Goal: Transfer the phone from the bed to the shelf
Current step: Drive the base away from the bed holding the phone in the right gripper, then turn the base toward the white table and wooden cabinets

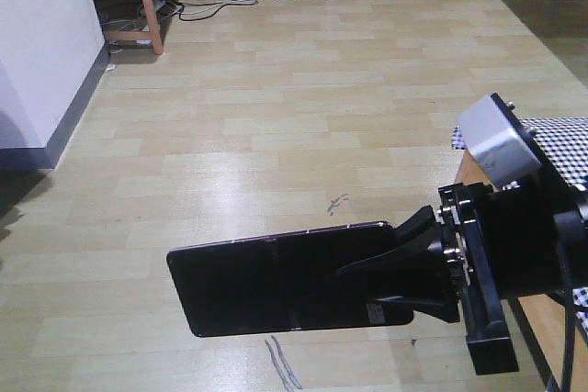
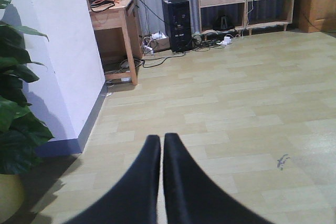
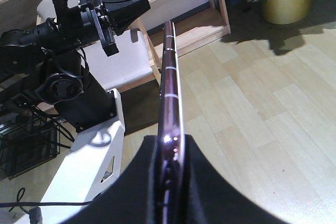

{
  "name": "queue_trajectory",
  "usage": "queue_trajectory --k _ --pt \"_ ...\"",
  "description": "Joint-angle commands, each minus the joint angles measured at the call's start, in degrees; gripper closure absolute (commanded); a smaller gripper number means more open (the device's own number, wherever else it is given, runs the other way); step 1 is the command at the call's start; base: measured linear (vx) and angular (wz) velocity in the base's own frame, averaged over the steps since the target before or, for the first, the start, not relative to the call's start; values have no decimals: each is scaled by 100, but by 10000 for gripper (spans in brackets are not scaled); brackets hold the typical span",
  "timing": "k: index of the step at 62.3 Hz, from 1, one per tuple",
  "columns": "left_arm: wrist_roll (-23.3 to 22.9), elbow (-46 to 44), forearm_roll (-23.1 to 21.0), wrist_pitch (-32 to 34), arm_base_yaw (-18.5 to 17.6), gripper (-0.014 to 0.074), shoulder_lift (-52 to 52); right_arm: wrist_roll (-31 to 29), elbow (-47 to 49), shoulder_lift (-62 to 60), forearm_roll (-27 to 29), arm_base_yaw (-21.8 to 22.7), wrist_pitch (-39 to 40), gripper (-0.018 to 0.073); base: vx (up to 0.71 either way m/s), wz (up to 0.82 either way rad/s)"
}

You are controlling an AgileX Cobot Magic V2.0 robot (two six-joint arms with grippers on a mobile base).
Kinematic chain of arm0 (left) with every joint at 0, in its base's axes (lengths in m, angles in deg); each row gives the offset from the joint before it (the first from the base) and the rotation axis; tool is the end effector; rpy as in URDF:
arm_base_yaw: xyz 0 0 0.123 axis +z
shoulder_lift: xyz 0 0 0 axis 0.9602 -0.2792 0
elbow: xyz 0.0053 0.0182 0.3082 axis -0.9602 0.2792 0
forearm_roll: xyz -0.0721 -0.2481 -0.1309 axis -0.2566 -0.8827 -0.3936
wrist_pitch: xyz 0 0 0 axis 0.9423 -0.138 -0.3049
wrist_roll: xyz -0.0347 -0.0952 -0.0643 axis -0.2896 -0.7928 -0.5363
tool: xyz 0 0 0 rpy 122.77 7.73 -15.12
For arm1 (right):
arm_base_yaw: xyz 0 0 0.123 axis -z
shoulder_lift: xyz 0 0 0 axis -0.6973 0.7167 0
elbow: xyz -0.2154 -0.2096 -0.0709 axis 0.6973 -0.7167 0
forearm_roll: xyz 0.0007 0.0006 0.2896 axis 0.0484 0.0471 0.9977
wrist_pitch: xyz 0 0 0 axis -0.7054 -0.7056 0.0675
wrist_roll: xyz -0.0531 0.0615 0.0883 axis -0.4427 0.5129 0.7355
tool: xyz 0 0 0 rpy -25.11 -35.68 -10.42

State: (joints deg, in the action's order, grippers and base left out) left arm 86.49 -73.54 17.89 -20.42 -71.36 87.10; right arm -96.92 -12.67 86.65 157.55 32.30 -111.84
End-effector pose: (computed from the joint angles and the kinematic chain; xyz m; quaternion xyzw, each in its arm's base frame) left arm 0.0994 0.0035 0.1812 0.0317 0.7468 0.0530 0.6622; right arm 0.2026 0.1493 0.3211 -0.4305 0.7233 0.4377 0.3162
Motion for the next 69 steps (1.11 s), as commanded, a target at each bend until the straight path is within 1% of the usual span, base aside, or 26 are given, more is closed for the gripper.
queue_trajectory --k 1,36,69 --pt "-33 -122 -52 415 -20 595 77 -44 148 -135 515 4 -448 561 6 -2" --pt "-33 -122 -52 415 -20 595 77 -44 148 -135 515 4 -448 561 11 5" --pt "-33 -122 -52 415 -20 595 77 -44 148 -133 510 4 -448 561 23 -3"
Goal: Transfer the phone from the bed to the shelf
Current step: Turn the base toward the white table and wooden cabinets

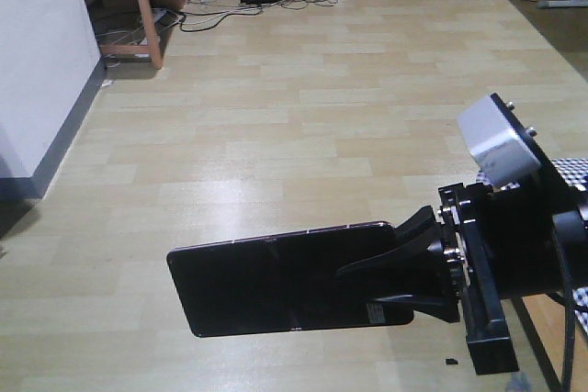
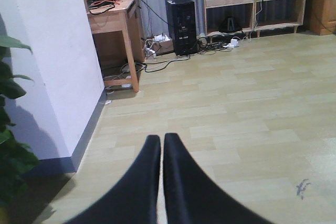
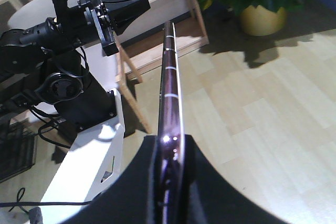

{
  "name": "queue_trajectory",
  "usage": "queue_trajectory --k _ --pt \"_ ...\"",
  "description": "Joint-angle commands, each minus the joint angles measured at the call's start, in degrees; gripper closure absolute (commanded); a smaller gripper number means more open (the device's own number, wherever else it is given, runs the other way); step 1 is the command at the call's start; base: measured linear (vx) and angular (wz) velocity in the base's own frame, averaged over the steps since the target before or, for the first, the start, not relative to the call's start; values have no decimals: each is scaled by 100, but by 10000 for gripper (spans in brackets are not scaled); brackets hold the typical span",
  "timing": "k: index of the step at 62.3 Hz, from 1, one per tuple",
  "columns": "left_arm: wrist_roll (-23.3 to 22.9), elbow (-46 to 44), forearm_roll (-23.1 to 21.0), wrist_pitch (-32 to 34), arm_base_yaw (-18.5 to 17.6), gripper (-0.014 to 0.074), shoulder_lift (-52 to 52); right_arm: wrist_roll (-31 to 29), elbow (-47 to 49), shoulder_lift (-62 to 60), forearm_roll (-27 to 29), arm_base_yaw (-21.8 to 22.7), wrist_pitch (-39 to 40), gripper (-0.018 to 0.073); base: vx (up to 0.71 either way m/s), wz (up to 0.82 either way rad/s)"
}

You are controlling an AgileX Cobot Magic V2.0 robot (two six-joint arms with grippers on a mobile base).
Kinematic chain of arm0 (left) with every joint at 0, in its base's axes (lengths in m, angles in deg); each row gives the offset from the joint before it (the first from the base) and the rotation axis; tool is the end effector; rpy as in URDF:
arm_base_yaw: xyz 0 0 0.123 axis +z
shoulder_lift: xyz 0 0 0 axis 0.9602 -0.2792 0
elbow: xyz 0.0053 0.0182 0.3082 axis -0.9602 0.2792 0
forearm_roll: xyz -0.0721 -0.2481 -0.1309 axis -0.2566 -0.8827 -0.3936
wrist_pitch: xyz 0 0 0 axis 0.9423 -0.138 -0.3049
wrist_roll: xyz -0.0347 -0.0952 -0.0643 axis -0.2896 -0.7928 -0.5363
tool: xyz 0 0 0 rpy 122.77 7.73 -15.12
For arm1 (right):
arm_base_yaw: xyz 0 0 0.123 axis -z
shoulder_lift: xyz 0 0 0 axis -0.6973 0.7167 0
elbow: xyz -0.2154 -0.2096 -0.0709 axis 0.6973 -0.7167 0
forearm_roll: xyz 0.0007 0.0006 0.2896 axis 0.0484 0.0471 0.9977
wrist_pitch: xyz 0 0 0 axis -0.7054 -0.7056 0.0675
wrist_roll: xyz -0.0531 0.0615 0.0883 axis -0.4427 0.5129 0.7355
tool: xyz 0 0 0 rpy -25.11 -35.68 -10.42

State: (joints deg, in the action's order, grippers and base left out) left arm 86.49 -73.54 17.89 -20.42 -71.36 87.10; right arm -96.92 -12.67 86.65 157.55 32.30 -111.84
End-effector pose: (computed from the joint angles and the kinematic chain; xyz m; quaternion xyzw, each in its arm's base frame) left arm 0.0994 0.0035 0.1812 0.0317 0.7468 0.0530 0.6622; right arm 0.2026 0.1493 0.3211 -0.4305 0.7233 0.4377 0.3162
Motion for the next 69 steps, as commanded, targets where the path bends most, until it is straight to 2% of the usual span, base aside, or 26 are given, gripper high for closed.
queue_trajectory --k 1,69 --pt "-33 -122 -52 415 -20 595 77 -44 148 -133 510 4 -448 561 28 -11" --pt "-33 -122 -52 415 -20 595 77 -44 148 -133 510 4 -448 561 31 -8"
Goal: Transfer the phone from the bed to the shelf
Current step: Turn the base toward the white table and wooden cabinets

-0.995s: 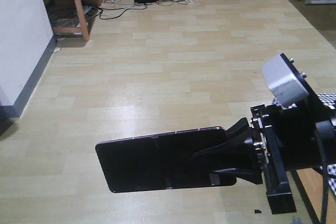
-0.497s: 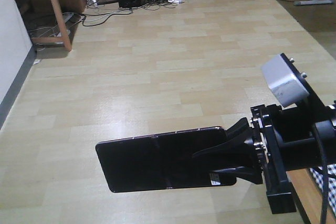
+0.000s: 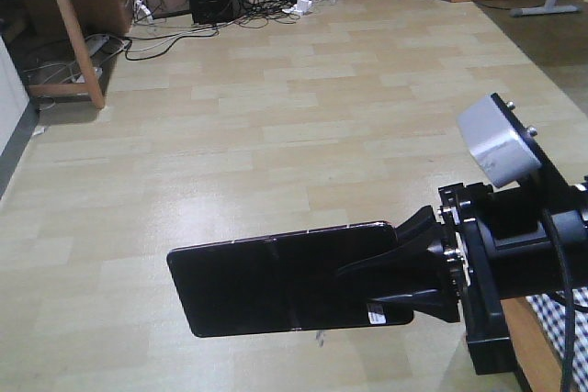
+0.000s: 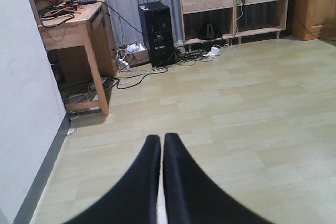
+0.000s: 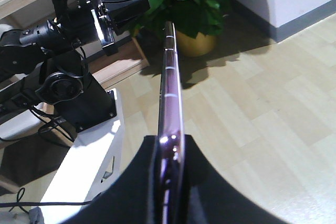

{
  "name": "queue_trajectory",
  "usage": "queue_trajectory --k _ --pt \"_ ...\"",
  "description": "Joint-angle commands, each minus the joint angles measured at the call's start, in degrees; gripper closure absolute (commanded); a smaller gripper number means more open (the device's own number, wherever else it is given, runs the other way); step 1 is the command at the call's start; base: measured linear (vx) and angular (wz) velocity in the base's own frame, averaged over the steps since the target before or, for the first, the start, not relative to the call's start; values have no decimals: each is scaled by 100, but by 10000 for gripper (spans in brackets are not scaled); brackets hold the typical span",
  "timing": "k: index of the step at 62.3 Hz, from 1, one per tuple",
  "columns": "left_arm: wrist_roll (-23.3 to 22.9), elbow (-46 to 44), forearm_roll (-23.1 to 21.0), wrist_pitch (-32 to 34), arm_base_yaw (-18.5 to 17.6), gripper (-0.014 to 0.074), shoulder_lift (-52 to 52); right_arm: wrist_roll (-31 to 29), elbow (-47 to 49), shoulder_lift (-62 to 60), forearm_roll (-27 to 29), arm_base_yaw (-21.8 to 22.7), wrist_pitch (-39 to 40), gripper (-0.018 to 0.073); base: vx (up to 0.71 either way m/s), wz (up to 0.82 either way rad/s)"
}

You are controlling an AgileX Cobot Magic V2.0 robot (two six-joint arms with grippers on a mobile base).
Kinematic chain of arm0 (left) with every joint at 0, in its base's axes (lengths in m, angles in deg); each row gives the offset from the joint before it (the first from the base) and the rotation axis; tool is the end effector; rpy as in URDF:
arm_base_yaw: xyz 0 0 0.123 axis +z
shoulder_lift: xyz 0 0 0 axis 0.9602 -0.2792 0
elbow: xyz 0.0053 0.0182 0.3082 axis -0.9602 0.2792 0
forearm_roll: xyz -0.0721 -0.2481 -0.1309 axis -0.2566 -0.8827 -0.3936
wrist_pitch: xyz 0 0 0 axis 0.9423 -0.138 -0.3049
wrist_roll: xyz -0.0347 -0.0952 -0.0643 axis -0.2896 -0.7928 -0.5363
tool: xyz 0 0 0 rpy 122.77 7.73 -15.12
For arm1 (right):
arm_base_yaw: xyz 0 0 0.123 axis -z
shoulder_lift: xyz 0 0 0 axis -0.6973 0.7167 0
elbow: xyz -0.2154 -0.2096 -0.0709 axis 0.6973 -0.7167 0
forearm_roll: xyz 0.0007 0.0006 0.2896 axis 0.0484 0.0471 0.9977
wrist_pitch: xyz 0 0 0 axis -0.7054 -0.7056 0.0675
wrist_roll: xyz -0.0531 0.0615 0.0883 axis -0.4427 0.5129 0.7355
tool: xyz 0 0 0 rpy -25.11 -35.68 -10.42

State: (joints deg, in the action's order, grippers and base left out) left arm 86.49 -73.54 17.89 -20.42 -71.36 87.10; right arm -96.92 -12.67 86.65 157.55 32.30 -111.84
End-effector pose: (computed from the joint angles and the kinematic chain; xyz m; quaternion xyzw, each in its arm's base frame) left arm 0.0994 0.0035 0.1812 0.0317 0.7468 0.0530 0.6622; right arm 0.2026 0.1493 0.3211 -0.4305 0.7233 0.4377 0.3162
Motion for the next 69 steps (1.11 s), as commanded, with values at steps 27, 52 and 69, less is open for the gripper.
queue_trajectory --k 27,52,69 --pt "-33 -122 -52 415 -20 595 77 -44 148 -133 510 4 -448 561 40 -1" --pt "-33 -122 -52 415 -20 595 77 -44 148 -133 510 4 -448 561 41 -9" --pt "-33 -122 -52 415 -20 595 77 -44 148 -133 510 4 -448 561 42 -17"
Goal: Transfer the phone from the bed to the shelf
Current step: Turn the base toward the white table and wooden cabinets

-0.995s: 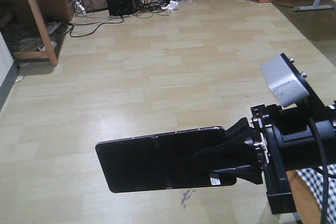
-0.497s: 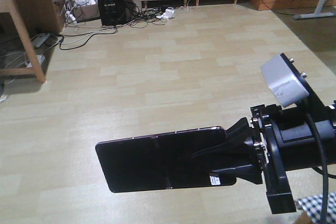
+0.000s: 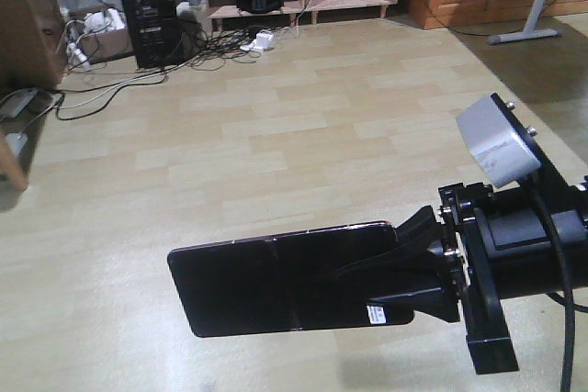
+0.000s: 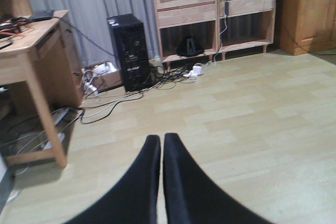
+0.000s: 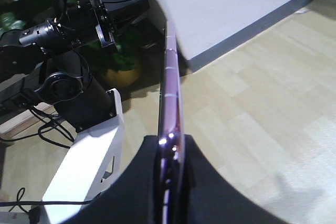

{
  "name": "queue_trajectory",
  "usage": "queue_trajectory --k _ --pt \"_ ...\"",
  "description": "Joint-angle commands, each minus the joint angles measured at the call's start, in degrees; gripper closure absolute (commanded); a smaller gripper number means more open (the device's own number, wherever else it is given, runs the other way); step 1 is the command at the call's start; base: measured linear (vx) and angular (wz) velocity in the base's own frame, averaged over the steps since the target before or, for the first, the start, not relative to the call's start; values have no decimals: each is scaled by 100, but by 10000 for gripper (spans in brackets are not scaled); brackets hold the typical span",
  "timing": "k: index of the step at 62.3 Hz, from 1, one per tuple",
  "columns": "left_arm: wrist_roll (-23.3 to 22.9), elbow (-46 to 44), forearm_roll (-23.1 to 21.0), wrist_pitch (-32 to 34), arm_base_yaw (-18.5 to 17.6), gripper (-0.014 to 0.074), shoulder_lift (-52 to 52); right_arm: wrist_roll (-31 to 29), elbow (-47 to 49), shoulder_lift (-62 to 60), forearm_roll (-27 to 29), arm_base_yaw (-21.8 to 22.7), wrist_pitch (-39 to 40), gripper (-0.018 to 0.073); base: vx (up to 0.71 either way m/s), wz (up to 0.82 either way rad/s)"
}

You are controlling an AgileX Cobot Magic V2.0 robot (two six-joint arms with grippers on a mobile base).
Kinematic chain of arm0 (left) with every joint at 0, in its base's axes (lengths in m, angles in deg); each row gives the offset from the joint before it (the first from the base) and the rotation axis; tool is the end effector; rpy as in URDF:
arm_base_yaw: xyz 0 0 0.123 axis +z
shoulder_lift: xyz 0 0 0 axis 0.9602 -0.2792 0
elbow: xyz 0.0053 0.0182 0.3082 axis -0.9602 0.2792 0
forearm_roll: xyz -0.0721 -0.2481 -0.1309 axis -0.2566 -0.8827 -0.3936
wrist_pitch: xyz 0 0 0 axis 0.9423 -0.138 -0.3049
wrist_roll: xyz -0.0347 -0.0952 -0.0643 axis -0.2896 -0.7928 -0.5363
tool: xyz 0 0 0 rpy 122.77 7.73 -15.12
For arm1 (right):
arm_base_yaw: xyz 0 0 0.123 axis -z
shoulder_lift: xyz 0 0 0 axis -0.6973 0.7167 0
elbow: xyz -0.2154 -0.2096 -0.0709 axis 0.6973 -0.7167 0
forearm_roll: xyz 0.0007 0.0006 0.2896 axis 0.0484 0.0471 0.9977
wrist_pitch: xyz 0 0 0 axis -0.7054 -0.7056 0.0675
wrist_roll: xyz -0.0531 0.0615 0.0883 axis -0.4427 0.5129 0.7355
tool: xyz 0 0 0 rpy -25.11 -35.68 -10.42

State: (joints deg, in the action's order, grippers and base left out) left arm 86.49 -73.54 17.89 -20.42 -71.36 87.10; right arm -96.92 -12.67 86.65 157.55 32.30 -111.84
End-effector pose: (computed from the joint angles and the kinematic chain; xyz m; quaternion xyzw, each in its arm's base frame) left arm 0.0994 0.0035 0.1812 0.0317 0.7468 0.0530 0.6622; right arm 0.2026 0.1493 0.3211 -0.4305 0.7233 0.4377 0.3162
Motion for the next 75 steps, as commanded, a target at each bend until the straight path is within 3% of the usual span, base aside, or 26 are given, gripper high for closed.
queue_trajectory --k 1,75 --pt "-33 -122 -52 415 -20 595 77 -44 148 -133 510 4 -448 561 41 -18" --pt "-33 -122 -52 415 -20 595 77 -44 148 -133 510 4 -448 561 41 -15"
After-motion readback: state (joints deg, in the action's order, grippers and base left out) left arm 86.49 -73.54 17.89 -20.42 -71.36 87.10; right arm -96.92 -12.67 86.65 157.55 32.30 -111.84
